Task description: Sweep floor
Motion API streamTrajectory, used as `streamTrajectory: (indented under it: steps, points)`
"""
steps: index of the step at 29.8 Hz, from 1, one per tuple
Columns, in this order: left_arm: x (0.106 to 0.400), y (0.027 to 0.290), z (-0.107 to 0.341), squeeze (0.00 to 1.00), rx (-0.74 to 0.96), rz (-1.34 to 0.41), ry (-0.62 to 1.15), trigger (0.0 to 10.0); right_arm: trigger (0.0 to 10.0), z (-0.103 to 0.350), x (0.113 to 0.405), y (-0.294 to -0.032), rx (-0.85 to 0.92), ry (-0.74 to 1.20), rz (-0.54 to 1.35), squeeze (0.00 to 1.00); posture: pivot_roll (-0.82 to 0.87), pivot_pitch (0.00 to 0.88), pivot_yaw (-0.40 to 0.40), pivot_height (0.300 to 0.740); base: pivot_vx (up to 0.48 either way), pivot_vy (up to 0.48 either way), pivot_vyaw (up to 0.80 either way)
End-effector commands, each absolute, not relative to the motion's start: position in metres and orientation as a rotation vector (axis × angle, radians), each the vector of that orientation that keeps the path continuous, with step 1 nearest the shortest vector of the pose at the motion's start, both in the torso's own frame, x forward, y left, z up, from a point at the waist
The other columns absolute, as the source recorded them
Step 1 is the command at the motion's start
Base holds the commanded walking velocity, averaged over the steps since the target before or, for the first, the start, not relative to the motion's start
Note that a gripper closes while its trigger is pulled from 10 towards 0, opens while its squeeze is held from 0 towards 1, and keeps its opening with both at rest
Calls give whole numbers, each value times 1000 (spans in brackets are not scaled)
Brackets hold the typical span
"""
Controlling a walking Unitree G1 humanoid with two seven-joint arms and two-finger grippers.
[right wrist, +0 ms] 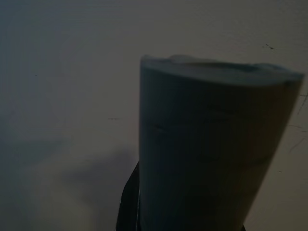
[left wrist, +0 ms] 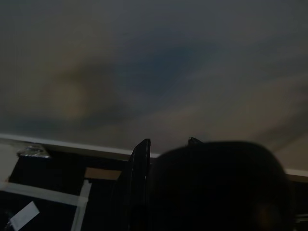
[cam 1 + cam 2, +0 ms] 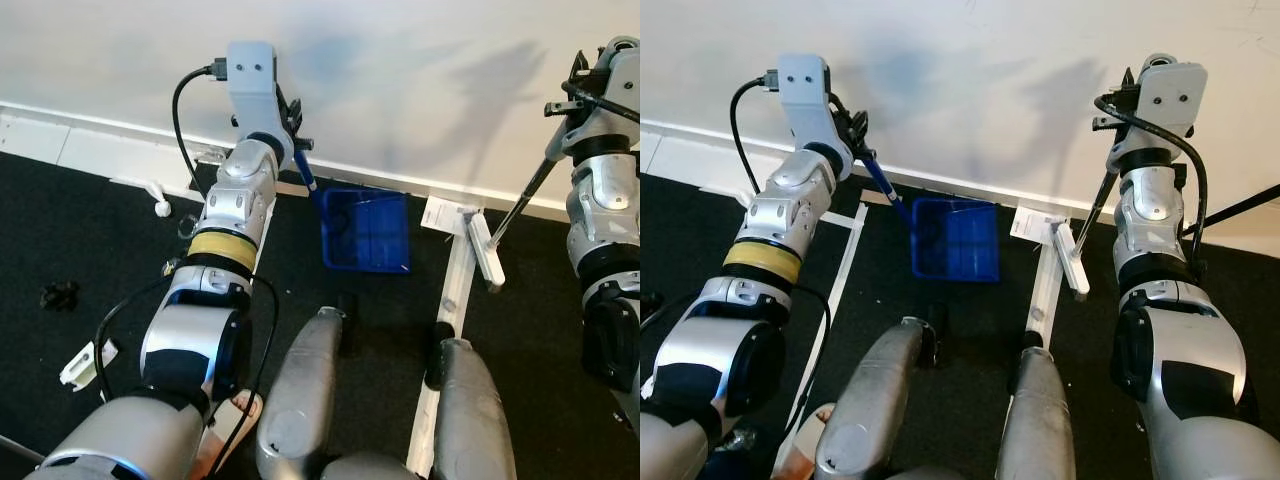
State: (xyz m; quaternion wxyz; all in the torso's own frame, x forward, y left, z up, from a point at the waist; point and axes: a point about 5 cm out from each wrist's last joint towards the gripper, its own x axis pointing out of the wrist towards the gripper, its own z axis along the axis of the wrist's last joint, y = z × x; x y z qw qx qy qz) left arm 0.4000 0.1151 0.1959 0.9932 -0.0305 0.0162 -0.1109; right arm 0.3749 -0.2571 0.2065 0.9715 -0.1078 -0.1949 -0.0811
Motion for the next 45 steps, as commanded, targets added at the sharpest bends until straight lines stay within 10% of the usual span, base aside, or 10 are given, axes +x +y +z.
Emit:
streamTrajectory:
  steps: [1, 19, 45]
  points:
    - [400, 109, 197, 0, -102, -250, 16, 10000, 10000, 195, 371, -256, -208, -372, -161, 0, 88, 387, 205, 740, 0, 0, 0]
    - [391, 81, 166, 0, -80, -295, 75, 10000, 10000, 199, 370, -270, -251, -356, -241, 0, 80, 443, 211, 740, 0, 0, 0]
    - [389, 67, 174, 0, -60, -291, 48, 10000, 10000, 214, 397, -117, 251, -387, 423, 0, 94, 438, 215, 740, 0, 0, 0]
